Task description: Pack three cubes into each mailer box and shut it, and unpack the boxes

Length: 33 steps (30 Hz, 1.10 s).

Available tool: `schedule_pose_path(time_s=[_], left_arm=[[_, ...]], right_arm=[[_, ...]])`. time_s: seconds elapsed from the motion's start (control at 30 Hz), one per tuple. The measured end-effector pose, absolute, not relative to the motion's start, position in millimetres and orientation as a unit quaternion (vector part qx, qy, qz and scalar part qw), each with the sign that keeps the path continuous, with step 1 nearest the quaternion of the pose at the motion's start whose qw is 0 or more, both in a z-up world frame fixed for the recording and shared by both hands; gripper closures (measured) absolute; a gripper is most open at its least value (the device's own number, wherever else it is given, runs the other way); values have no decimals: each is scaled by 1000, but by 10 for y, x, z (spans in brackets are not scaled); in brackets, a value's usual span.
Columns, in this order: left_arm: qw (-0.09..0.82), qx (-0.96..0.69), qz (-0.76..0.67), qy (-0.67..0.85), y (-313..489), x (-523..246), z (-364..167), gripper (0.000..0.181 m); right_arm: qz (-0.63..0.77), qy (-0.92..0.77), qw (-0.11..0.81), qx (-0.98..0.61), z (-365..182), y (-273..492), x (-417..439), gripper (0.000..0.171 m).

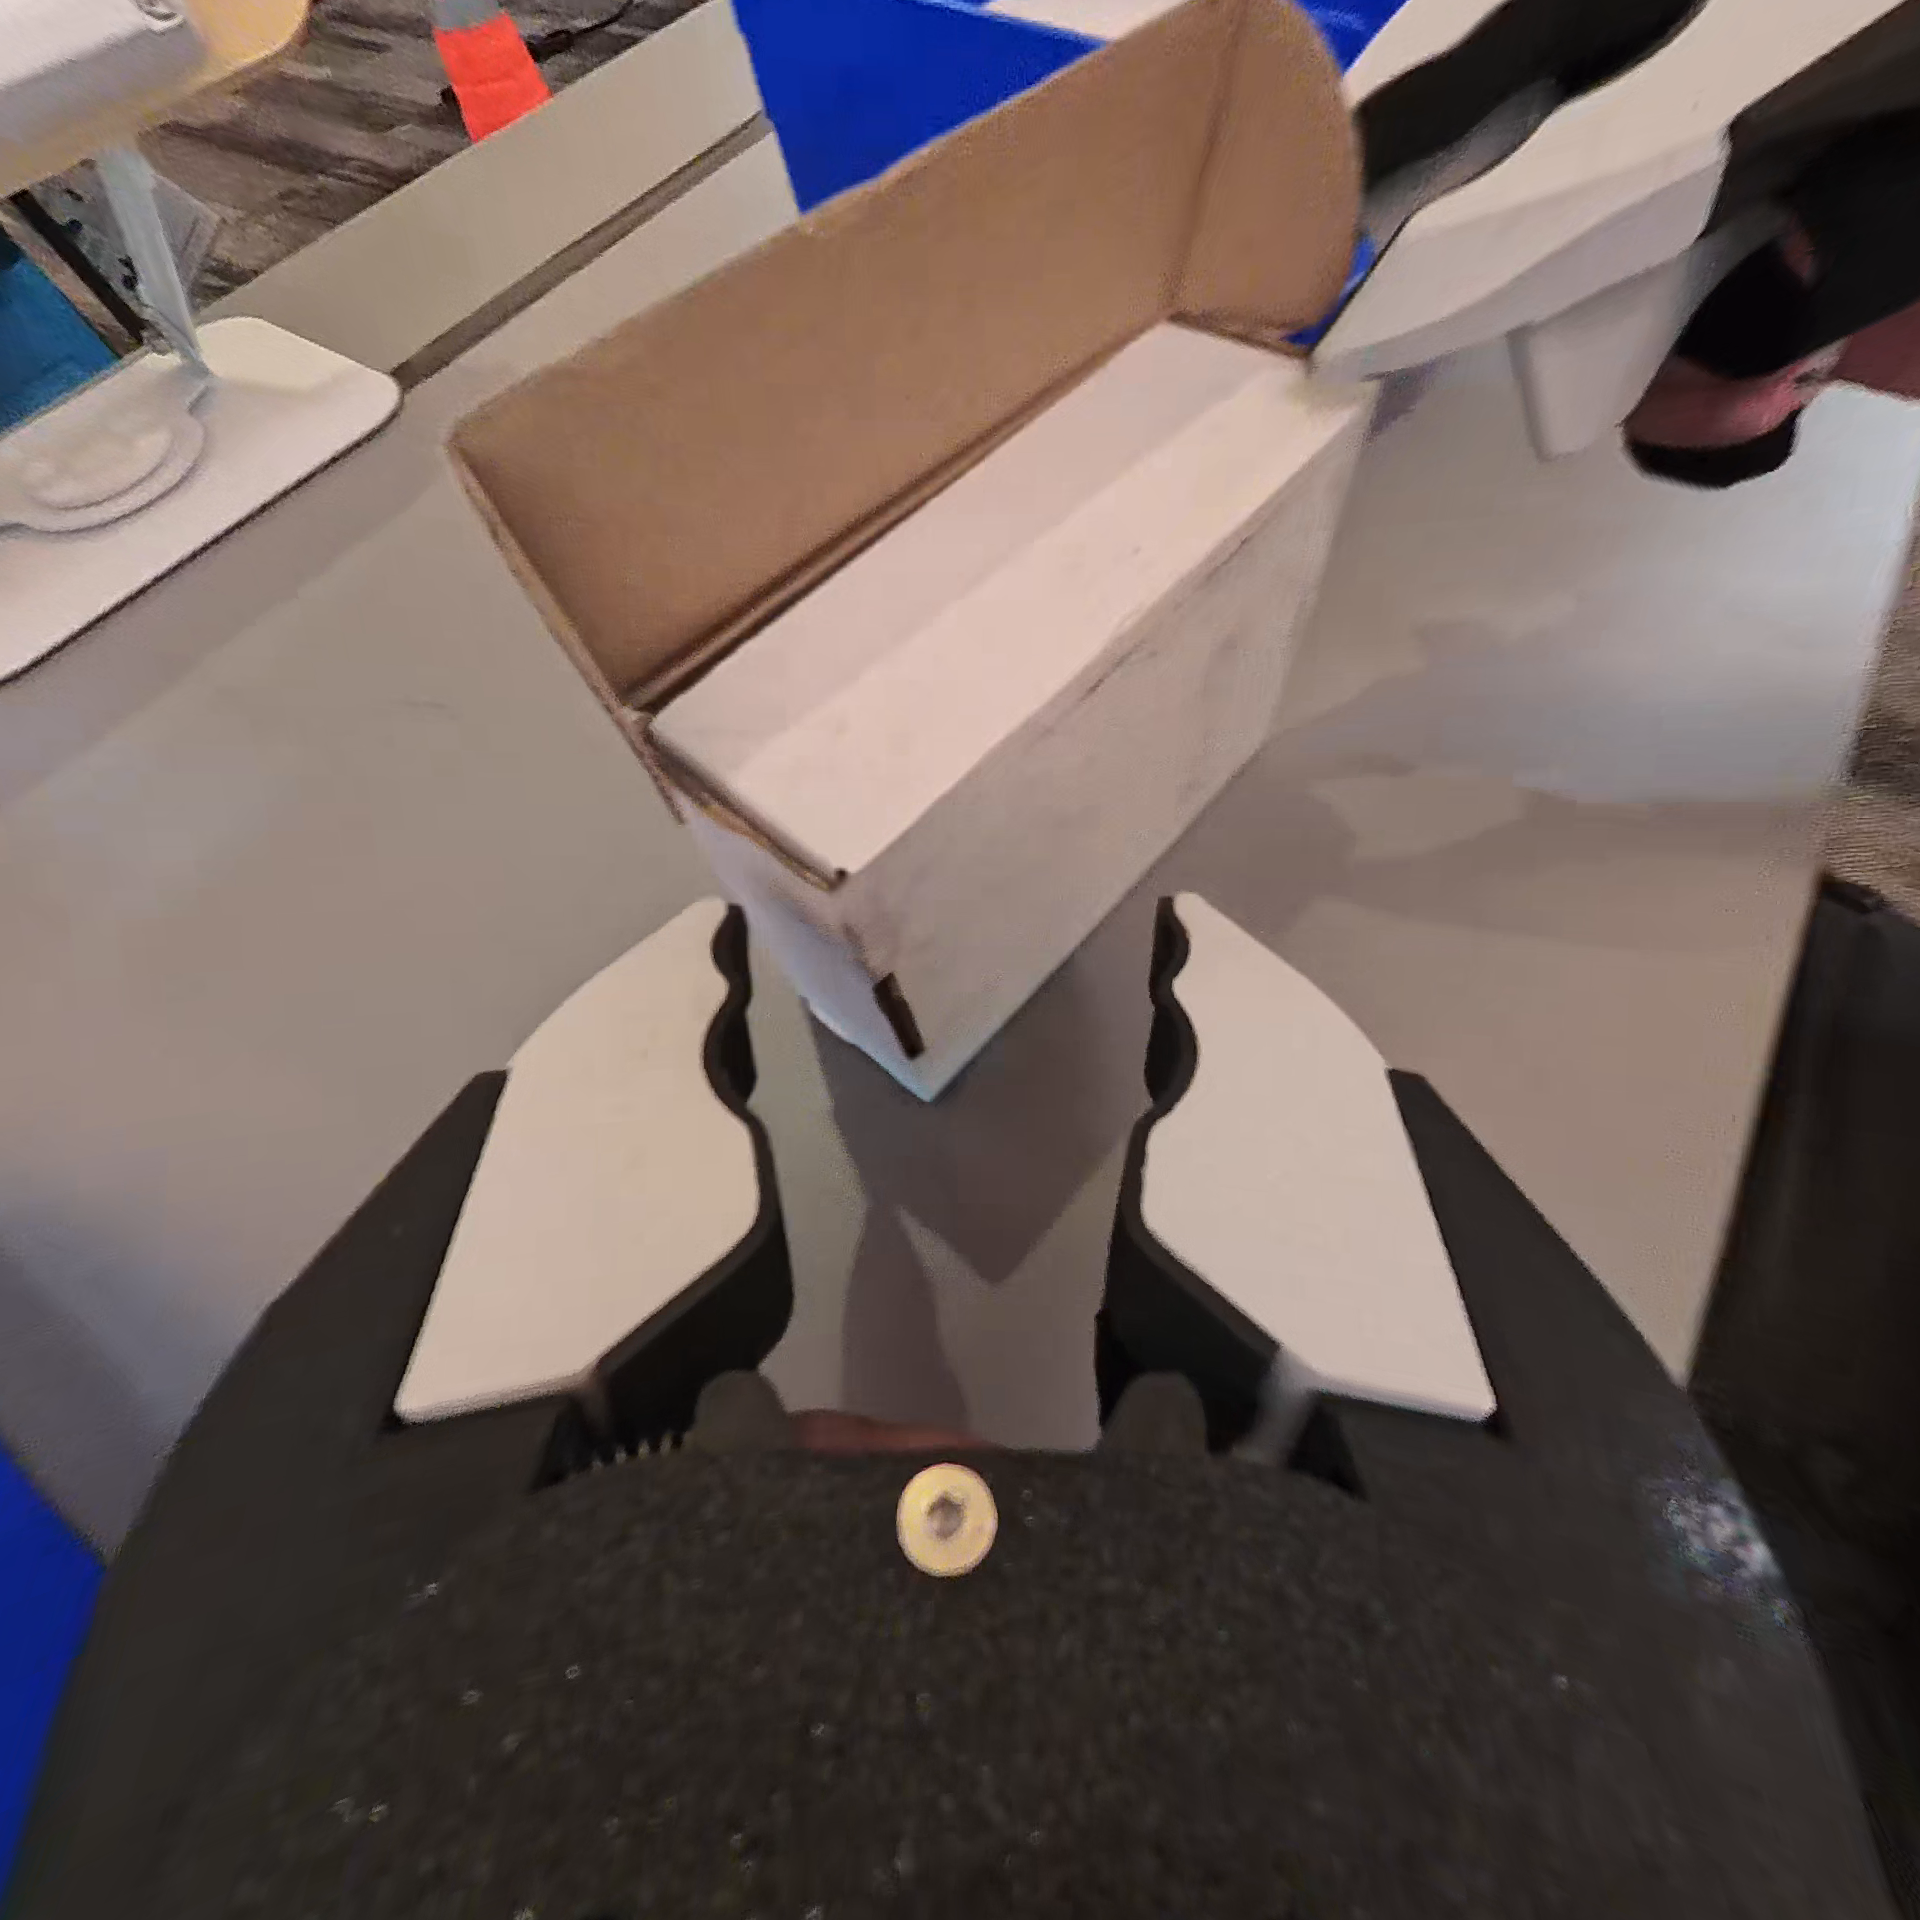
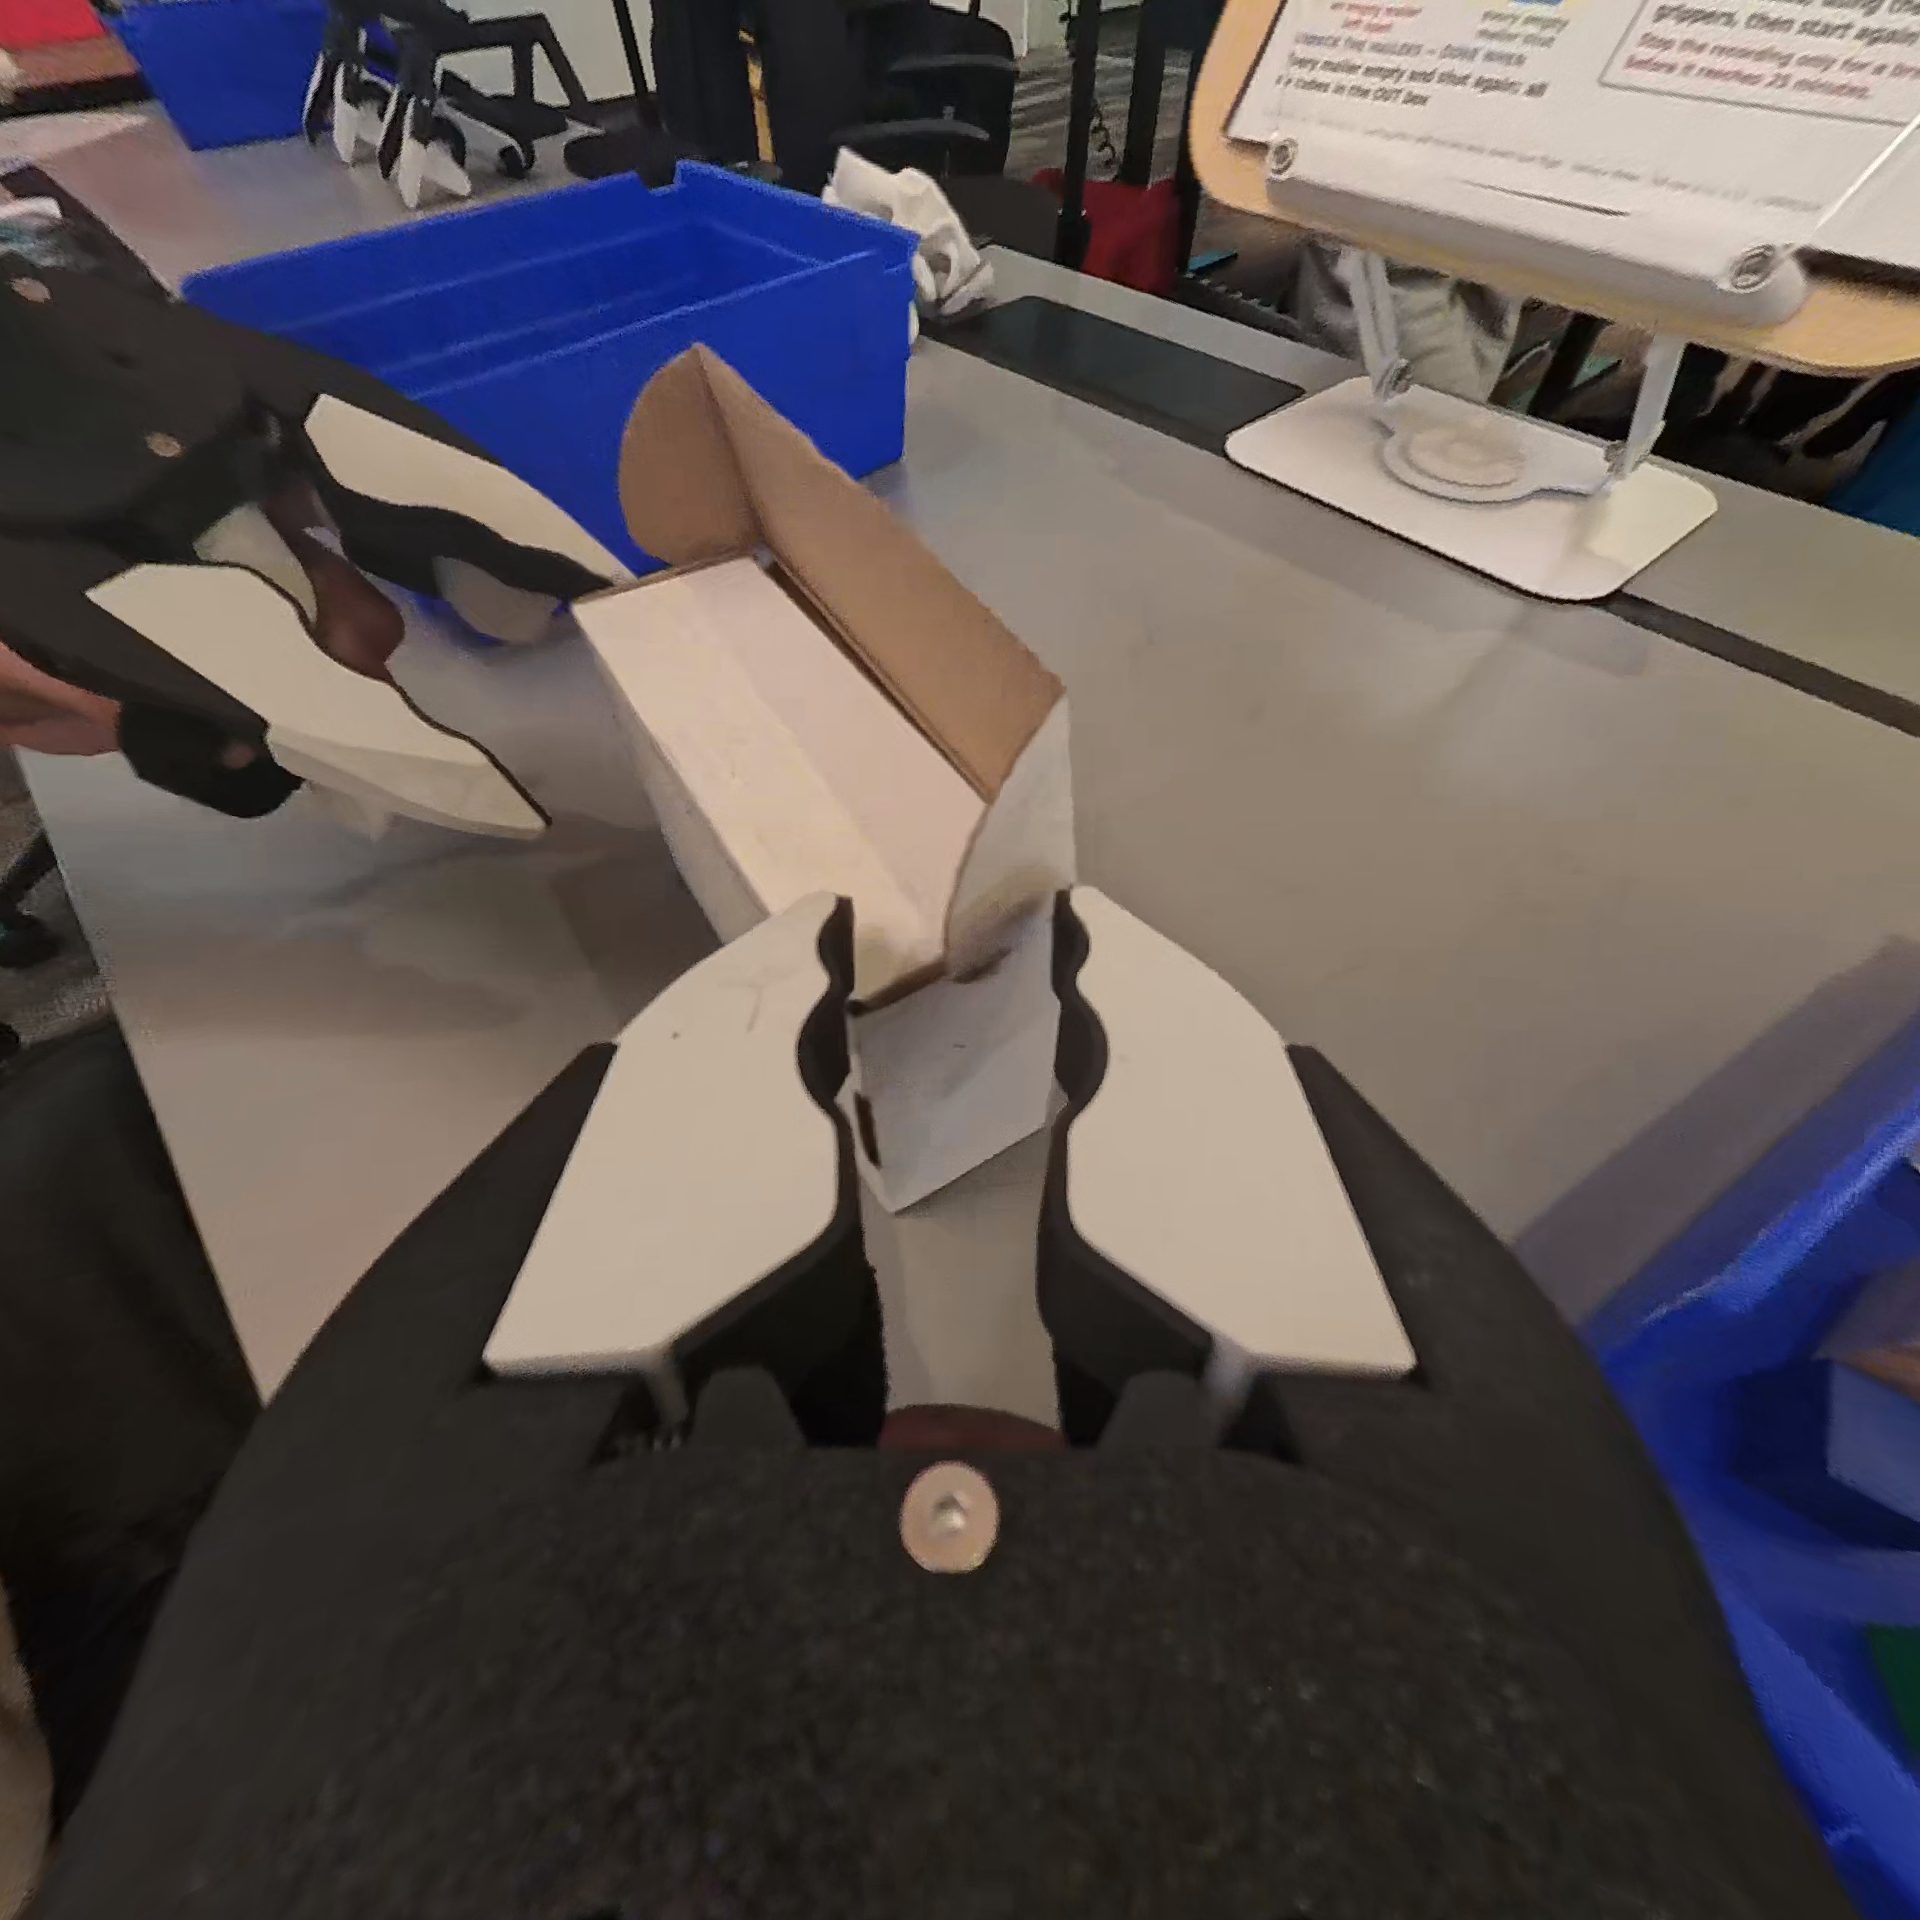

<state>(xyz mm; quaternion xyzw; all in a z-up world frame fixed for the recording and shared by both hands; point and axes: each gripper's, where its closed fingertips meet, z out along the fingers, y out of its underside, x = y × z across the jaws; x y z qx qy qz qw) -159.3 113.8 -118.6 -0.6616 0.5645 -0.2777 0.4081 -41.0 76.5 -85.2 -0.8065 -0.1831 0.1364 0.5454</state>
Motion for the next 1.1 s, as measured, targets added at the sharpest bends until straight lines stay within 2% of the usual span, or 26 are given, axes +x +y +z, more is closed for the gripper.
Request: schedule_pose_path(time_s=[0.17, 0.3, 0.37, 0.43, 0.57, 0.7, 0.93, 1.03, 1.1], left_arm=[[376, -644, -319, 585, 1351, -1406, -1276, 75], [345, -596, -378, 618, 1352, -1238, -1281, 67], [330, -568, -421, 626, 1304, -1172, -1249, 74], [324, -532, -456, 636, 1215, -1144, -1217, 97], [342, -514, -468, 633, 1201, -1118, -1206, 102], [353, -525, -472, 614, 1233, -1093, -1198, 103], [372, -519, -473, 607, 1218, -1090, -1194, 102], [372, -518, -473, 608, 1215, -1093, -1194, 102], [370, -515, -476, 609, 1206, -1099, -1193, 103]], right_arm=[[152, -169, 543, -808, -861, 787, -275, 135], [161, -194, 537, -805, -905, 676, -304, 136], [172, -202, 533, -803, -924, 655, -333, 136], [183, -200, 534, -801, -917, 668, -336, 138], [173, -208, 532, -802, -823, 654, -284, 138], [190, -281, 533, -775, -368, 507, -521, 136], [82, -469, 380, -793, -303, 1094, -1309, 135], [42, -575, 310, -756, -477, 1240, -1646, 146], [-8, -642, 273, -717, -643, 1294, -1669, 147]])
